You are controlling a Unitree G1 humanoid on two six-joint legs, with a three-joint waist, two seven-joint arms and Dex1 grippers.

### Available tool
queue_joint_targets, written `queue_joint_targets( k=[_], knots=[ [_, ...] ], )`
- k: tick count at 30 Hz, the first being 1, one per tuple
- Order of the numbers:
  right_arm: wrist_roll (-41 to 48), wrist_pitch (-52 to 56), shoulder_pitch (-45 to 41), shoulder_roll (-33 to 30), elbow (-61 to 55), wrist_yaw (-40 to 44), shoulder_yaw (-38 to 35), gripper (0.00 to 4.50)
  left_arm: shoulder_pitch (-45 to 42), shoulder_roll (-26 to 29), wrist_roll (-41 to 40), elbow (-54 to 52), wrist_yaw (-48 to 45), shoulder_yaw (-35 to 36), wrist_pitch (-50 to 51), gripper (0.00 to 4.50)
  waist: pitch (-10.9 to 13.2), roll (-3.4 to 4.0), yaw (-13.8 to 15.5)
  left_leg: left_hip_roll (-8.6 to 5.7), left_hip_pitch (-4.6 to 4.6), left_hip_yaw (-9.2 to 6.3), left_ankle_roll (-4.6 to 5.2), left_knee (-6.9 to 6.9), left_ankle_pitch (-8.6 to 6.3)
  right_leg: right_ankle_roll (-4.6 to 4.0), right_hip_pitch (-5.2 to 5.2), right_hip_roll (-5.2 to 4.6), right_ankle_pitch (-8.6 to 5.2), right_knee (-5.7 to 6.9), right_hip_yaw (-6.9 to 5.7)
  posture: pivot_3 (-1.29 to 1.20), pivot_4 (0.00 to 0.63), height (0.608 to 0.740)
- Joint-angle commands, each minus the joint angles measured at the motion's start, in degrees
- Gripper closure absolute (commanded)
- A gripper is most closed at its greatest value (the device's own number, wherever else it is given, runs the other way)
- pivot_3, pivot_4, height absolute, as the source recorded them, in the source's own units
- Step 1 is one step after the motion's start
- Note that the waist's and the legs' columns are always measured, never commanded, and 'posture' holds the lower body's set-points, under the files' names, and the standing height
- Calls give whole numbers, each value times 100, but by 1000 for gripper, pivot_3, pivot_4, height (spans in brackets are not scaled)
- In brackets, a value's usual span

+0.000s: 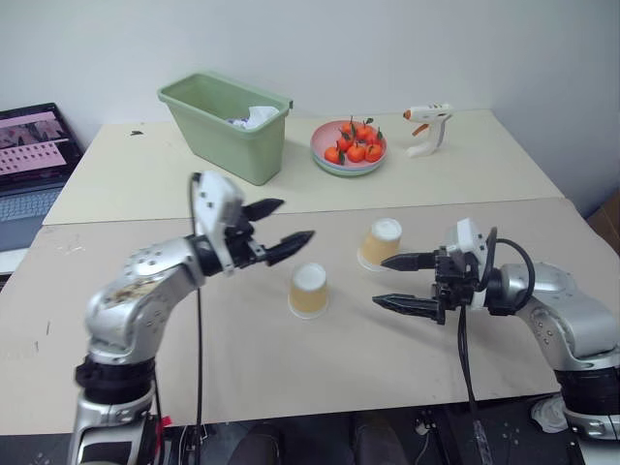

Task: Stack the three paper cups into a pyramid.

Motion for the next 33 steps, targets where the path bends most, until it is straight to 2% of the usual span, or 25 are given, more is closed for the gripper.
queue_joint_targets(
  k=[1,5,12,21,33],
  knots=[
    [81,-35,-133,26,-8,72,2,0,684,-54,168,-232,739,733,-78,50,0,0,6,-1,0,0,0,0,0,0,0,0,0,1,1,0,150,725],
    [45,-77,-253,95,112,120,133,0,1241,-380,291,-166,1369,1210,-323,50,0,-1,43,-1,-1,0,-2,1,1,-1,1,0,1,0,0,0,150,725],
    [13,-121,-434,131,278,216,203,0,1858,-674,554,-93,1572,930,-775,50,0,-2,73,-2,-5,0,-3,1,1,-1,3,0,2,-5,-1,0,150,725],
    [-12,-144,-441,97,307,192,133,0,1491,-534,852,810,1510,756,-1231,50,0,-2,41,-2,-2,0,-2,0,0,0,3,0,2,-3,-1,0,150,725],
    [107,-53,-12,4,-138,-60,-118,0,717,-248,1140,1943,1091,382,-1790,50,0,-3,53,-3,-5,0,-2,1,0,1,2,-1,2,-5,-2,0,150,725]
  ],
)
